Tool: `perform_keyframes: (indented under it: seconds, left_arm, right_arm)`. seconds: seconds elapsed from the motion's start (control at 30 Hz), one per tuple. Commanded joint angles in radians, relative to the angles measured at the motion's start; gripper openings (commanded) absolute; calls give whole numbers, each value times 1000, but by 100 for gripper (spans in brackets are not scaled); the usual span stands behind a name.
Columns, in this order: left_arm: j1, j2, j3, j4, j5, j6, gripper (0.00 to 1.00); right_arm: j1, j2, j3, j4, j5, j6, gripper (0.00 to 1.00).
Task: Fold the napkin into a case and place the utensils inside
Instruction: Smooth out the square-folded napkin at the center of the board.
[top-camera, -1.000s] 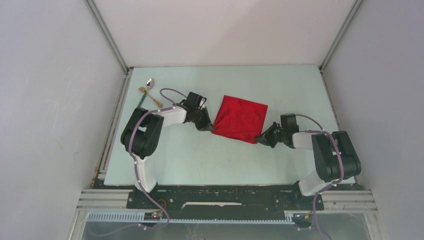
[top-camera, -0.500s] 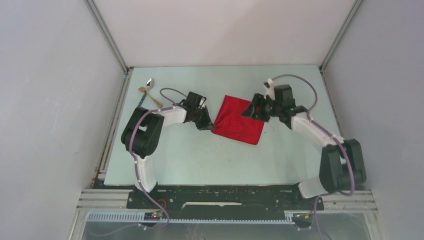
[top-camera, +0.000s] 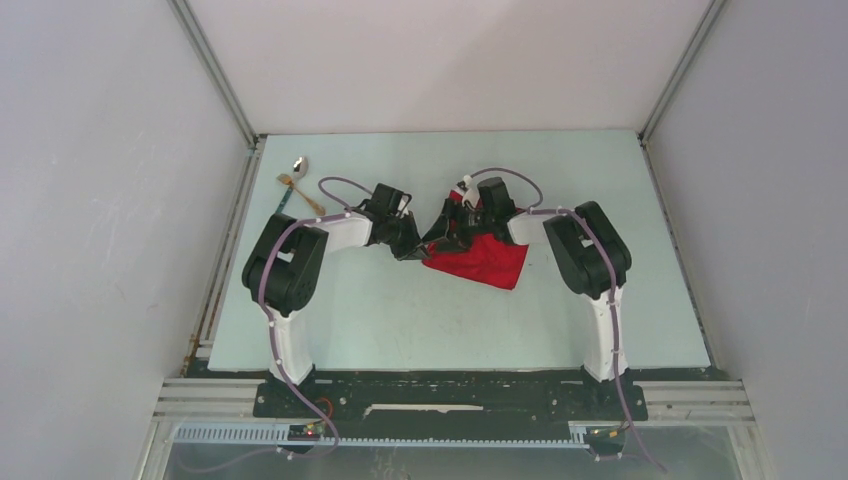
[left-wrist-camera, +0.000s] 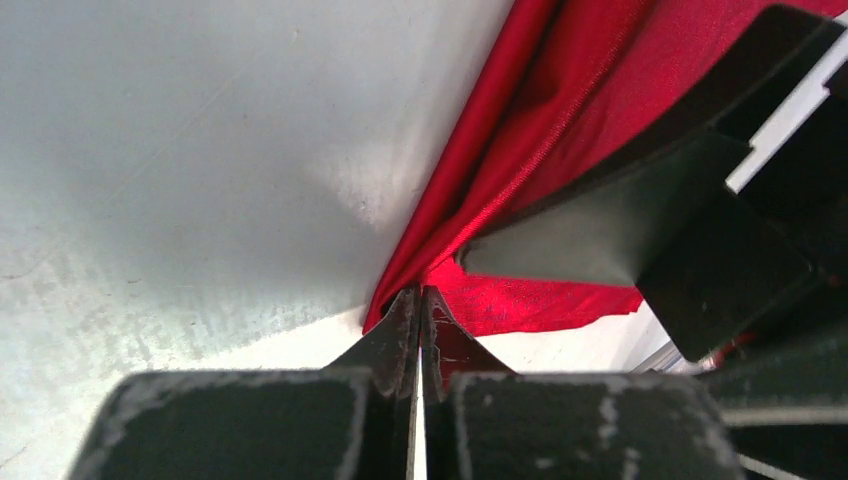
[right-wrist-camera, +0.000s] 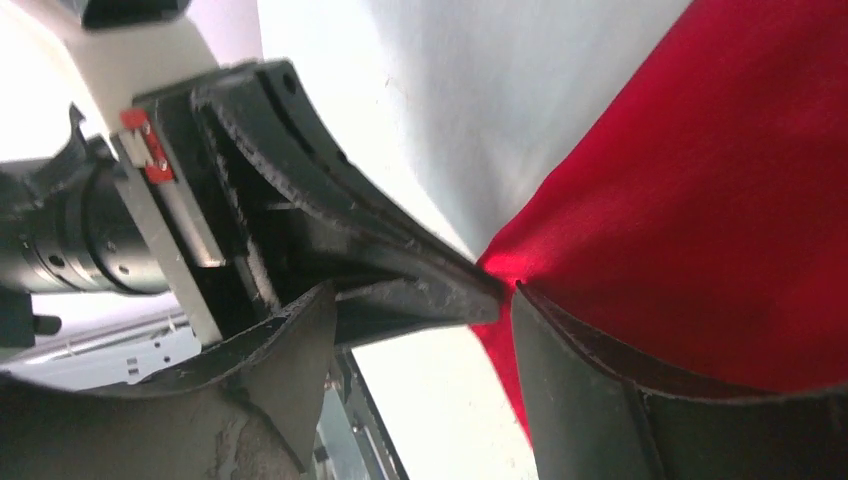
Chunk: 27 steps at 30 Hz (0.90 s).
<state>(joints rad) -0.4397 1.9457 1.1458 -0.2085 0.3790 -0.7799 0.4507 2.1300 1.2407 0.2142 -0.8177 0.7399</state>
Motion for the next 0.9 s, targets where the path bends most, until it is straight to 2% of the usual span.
perform_keyframes:
  seconds: [0.0,0.17,0.53,0.77,0.87]
  left_arm:
    - [7,30,-33,-14,-54,7,0]
    - [7,35,-42,-12,-48,0,0]
    - [7,40,-41,-14,-30,2,0]
    - [7,13,-1,-63,-28,44,1]
    - [6,3,16,-77,-19,52,3]
  right_arm:
    - [-32,54,29,197,-11,111,72]
    - [-75,146,100,224,1,153,73]
    - [-169,273,342,34,32,123,73]
    - [-240,387,546,-64,-67,83,72]
    - [-266,447,691,-173,-114,24,72]
